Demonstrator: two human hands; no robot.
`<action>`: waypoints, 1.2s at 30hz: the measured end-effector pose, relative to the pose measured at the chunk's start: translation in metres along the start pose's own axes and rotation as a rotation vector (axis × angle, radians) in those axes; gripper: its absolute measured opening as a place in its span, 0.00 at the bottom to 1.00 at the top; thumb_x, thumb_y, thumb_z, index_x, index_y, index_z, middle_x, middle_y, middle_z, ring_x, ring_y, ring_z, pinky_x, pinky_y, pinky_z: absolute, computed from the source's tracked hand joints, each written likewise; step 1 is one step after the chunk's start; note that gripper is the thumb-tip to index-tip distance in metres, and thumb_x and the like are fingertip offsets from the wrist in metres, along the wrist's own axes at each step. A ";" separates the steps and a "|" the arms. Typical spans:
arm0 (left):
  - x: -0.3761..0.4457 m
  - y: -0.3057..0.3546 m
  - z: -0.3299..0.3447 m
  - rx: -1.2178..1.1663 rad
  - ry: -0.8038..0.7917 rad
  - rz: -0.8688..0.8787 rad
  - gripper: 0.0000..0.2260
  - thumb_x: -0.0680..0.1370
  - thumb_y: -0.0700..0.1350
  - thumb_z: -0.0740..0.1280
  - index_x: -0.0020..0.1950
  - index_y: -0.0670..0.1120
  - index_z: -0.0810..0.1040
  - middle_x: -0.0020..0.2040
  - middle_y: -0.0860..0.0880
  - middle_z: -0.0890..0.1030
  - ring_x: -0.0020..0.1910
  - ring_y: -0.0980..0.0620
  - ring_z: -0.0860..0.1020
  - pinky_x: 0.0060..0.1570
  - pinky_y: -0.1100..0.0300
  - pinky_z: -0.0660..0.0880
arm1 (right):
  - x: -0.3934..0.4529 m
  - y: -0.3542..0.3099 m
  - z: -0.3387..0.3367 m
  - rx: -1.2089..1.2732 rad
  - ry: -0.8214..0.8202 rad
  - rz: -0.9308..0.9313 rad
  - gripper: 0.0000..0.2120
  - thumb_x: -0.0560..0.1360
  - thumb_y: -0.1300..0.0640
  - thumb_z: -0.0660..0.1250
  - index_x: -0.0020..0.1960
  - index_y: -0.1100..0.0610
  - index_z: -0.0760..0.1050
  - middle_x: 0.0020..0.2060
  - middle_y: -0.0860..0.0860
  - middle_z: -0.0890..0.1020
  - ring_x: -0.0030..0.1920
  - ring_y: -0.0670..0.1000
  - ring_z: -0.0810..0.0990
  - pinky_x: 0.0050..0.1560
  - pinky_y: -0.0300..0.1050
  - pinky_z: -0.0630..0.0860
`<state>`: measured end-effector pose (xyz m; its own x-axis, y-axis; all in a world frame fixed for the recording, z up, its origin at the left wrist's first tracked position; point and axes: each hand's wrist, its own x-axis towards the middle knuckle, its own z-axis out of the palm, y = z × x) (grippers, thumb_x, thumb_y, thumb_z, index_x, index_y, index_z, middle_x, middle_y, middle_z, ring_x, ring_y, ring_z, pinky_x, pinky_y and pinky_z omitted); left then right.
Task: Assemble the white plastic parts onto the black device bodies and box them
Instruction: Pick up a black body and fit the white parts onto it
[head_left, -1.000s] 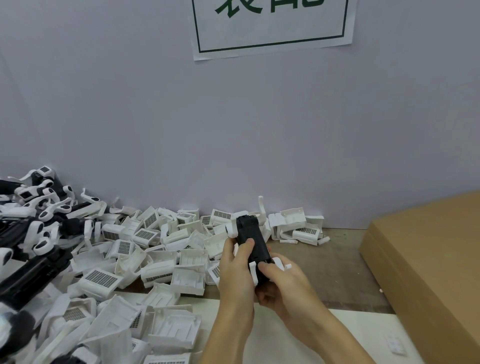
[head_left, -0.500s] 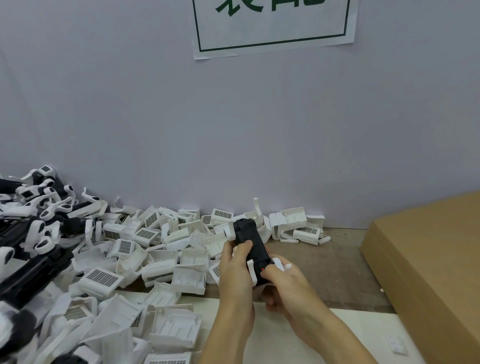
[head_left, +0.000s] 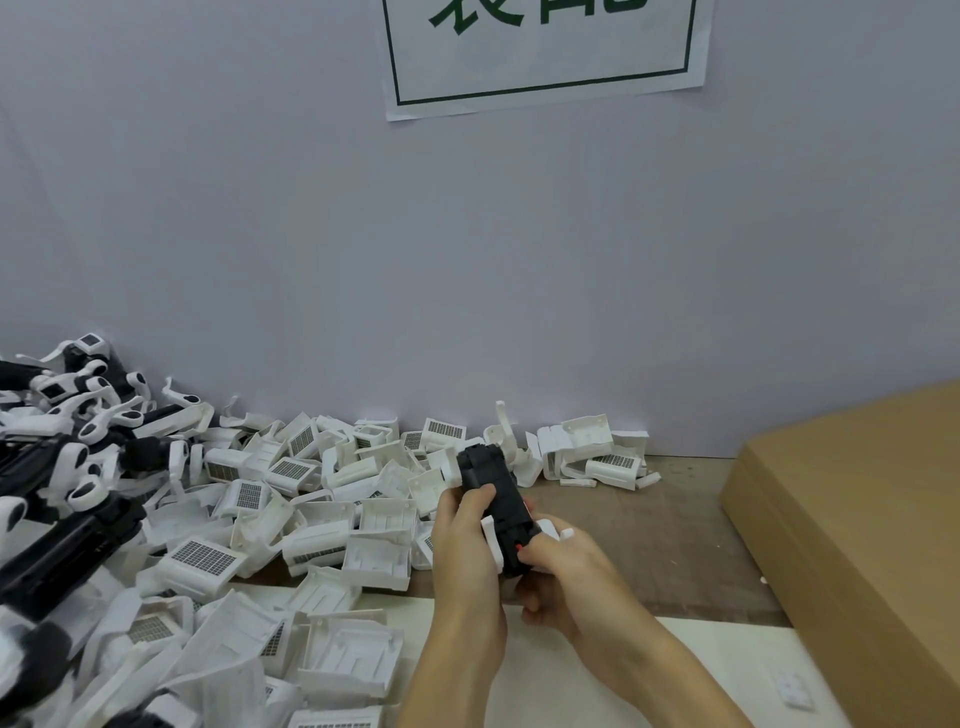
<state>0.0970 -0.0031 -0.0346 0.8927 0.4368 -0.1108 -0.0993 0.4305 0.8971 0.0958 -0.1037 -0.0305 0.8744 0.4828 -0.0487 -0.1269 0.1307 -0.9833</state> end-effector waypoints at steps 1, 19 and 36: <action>-0.001 0.000 0.001 0.009 -0.001 0.016 0.06 0.79 0.44 0.63 0.52 0.45 0.78 0.46 0.39 0.82 0.43 0.41 0.77 0.35 0.54 0.69 | 0.001 0.001 0.000 -0.005 0.016 0.004 0.05 0.70 0.57 0.62 0.40 0.51 0.77 0.34 0.51 0.77 0.29 0.48 0.69 0.34 0.42 0.67; -0.004 0.001 0.003 0.034 0.180 0.180 0.15 0.74 0.49 0.76 0.54 0.55 0.73 0.50 0.46 0.82 0.45 0.47 0.84 0.43 0.51 0.81 | 0.003 0.001 -0.013 -0.254 0.434 -0.335 0.10 0.80 0.57 0.65 0.52 0.46 0.83 0.49 0.38 0.85 0.57 0.37 0.79 0.54 0.30 0.73; -0.017 0.006 0.014 0.138 -0.136 -0.036 0.21 0.82 0.58 0.60 0.44 0.46 0.86 0.39 0.44 0.87 0.39 0.49 0.86 0.36 0.60 0.79 | 0.004 -0.004 -0.025 0.253 0.112 -0.195 0.14 0.74 0.51 0.64 0.44 0.58 0.86 0.39 0.62 0.85 0.39 0.56 0.83 0.39 0.46 0.82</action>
<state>0.0876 -0.0191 -0.0218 0.9467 0.3082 -0.0938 -0.0131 0.3279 0.9446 0.1116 -0.1236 -0.0307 0.9378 0.3315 0.1029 -0.0526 0.4288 -0.9019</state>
